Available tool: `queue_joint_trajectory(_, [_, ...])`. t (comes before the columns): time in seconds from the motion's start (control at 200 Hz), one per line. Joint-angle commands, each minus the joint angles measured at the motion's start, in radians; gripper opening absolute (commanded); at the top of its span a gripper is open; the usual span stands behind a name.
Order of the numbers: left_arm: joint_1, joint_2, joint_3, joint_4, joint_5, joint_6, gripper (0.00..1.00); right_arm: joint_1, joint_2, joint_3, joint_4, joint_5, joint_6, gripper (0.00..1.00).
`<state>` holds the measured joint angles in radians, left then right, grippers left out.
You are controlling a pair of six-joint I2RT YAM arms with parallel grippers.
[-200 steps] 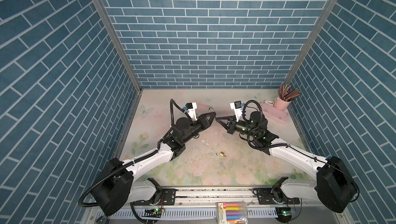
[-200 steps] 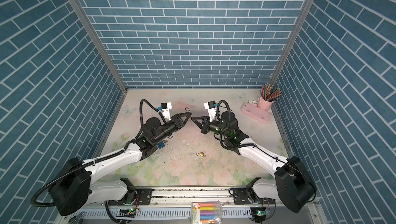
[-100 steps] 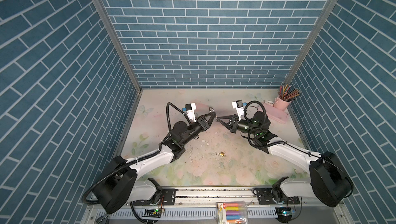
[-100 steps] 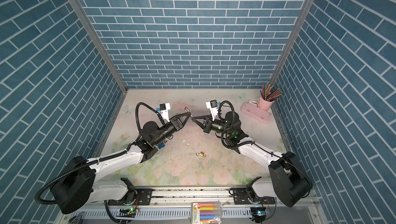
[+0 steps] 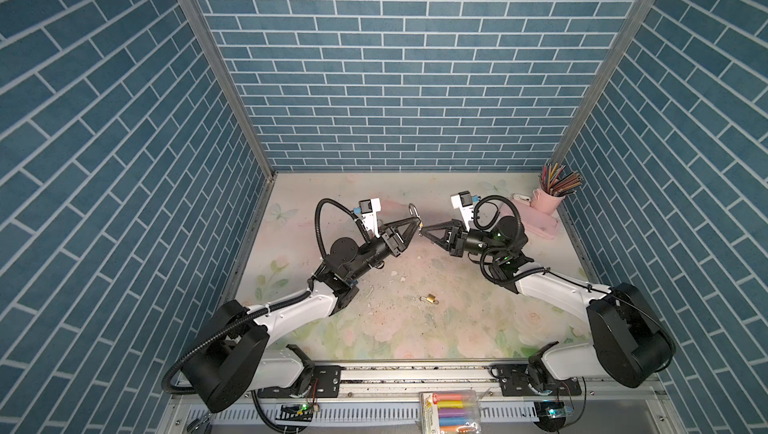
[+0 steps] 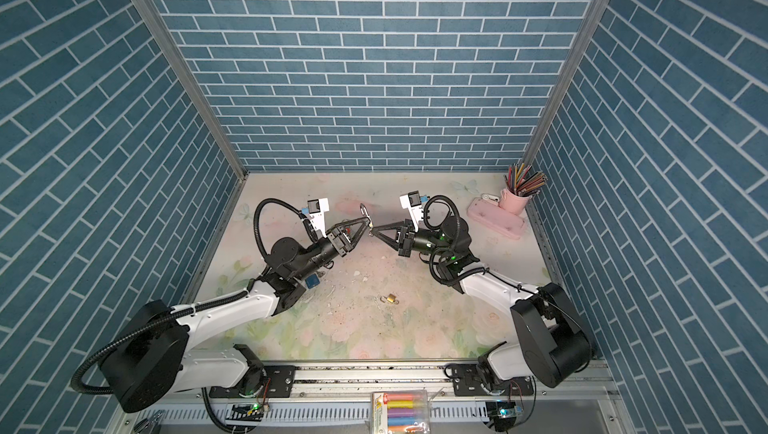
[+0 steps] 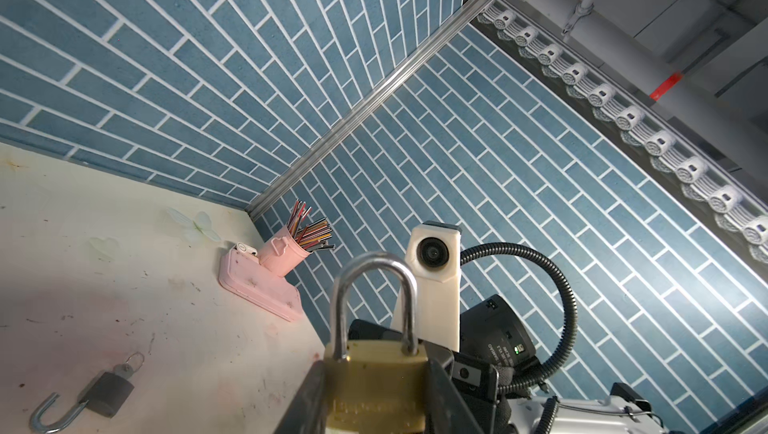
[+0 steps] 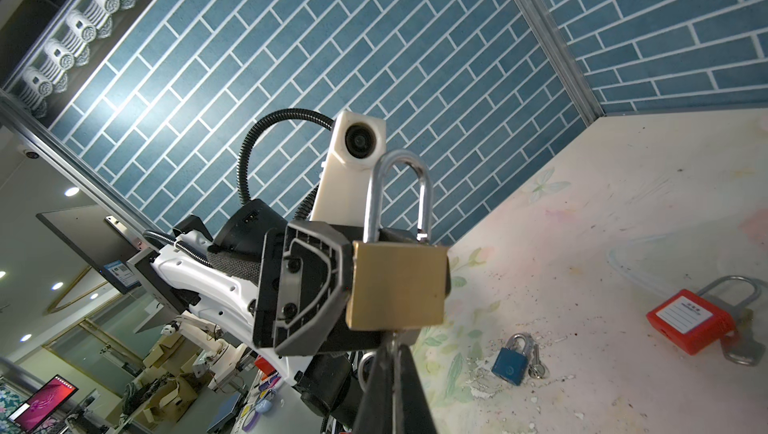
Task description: Lock with the key
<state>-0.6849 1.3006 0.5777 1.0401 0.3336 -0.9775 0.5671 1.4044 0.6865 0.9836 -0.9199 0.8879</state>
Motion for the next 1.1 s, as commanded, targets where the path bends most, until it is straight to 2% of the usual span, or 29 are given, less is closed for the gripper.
queue_joint_trajectory(0.0, [-0.013,-0.034,0.061,-0.083,0.016,0.063,0.00,0.016,-0.020,0.027,-0.200,0.003,-0.092,0.00])
queue_joint_trajectory(0.065, [-0.013,-0.056,0.087,-0.227,-0.034,0.114,0.00,0.017,-0.050,0.047,-0.323,0.064,-0.166,0.00])
queue_joint_trajectory(0.18, [-0.011,-0.088,0.124,-0.452,-0.143,0.215,0.00,0.015,-0.105,0.084,-0.533,0.185,-0.279,0.22])
queue_joint_trajectory(0.275, [-0.007,-0.102,0.156,-0.576,-0.171,0.307,0.00,0.016,-0.160,0.097,-0.641,0.256,-0.342,0.33])
queue_joint_trajectory(0.39, [-0.010,-0.111,0.218,-0.708,-0.157,0.493,0.00,0.014,-0.245,0.097,-0.737,0.325,-0.388,0.40])
queue_joint_trajectory(0.52, [-0.024,-0.134,0.280,-0.840,-0.112,0.835,0.00,0.000,-0.356,0.100,-0.844,0.373,-0.418,0.43])
queue_joint_trajectory(0.63, [-0.089,-0.174,0.282,-0.943,-0.088,1.253,0.00,-0.020,-0.437,0.106,-0.932,0.358,-0.423,0.43])
queue_joint_trajectory(0.705, [-0.179,-0.209,0.242,-0.992,-0.198,1.559,0.00,-0.028,-0.473,0.114,-0.997,0.332,-0.414,0.42])
queue_joint_trajectory(0.76, [-0.227,-0.220,0.209,-1.005,-0.275,1.718,0.00,-0.032,-0.486,0.118,-1.040,0.298,-0.401,0.41])
queue_joint_trajectory(0.875, [-0.239,-0.215,0.217,-1.077,-0.296,1.851,0.00,-0.032,-0.499,0.121,-1.111,0.213,-0.372,0.37])
queue_joint_trajectory(1.095, [-0.239,-0.240,0.188,-1.099,-0.258,1.950,0.00,-0.028,-0.517,0.068,-1.146,0.103,-0.303,0.33])
